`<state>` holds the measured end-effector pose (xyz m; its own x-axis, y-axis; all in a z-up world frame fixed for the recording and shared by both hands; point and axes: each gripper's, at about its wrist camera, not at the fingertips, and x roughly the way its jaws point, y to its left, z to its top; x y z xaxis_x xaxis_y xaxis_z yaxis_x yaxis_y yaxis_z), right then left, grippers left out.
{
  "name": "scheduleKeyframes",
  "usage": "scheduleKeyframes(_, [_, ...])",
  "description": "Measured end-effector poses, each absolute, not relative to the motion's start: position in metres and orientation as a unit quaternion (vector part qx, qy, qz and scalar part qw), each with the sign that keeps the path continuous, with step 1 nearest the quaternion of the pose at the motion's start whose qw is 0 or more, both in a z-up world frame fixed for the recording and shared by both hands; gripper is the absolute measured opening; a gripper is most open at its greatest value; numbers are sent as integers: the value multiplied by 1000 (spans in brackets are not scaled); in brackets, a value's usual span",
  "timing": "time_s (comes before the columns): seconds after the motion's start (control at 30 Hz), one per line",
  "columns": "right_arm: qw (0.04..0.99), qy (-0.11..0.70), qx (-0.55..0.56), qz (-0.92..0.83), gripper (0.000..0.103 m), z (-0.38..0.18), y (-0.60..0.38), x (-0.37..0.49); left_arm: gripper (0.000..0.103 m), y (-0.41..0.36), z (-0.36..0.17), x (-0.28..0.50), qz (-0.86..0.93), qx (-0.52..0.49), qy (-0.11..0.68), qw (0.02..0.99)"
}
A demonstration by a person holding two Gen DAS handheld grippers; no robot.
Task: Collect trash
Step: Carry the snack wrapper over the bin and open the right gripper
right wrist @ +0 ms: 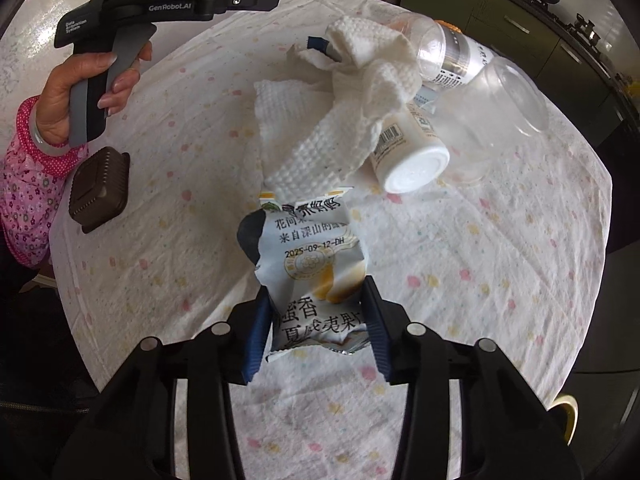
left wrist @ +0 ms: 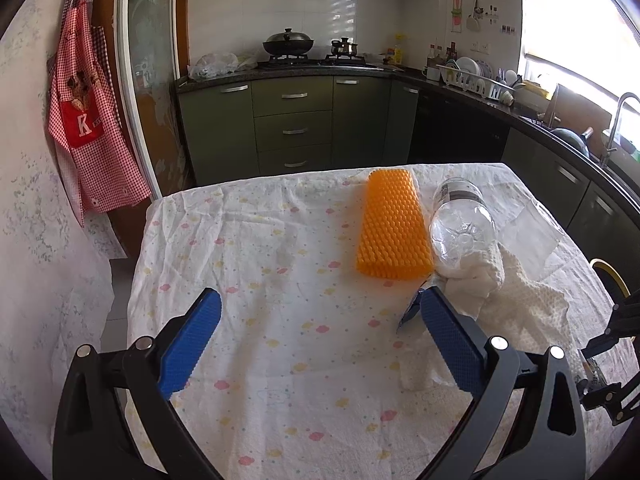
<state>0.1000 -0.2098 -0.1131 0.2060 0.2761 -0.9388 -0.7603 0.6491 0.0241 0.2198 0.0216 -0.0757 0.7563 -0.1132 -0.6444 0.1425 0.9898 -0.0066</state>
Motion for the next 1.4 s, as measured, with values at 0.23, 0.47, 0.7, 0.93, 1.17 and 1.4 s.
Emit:
scheduleKeyframes(0.23, [756, 533, -202, 322, 41, -108, -240, 62, 98, 18, -76, 219, -70, 27, 341, 937])
scheduleKeyframes(0.47, [787, 534, -153, 269, 41, -98, -303, 37, 98, 17, -76, 218, -70, 30, 339, 938])
scheduleKeyframes(0.7, [835, 540, -40, 92, 42, -84, -442, 51, 98, 17, -75, 217, -71, 30, 337, 938])
scheduleKeyframes(0.93, [819, 571, 46, -42, 42, -119, -554, 69, 98, 16, -77, 218, -70, 33, 339, 937])
scheduleKeyframes(1.17, [807, 580, 80, -83, 42, -137, -593, 78, 98, 15, -80, 222, -70, 36, 345, 935])
scheduleKeyframes(1.4, [817, 554, 99, -123, 54, -126, -609, 79, 98, 12, -81, 222, -72, 41, 347, 934])
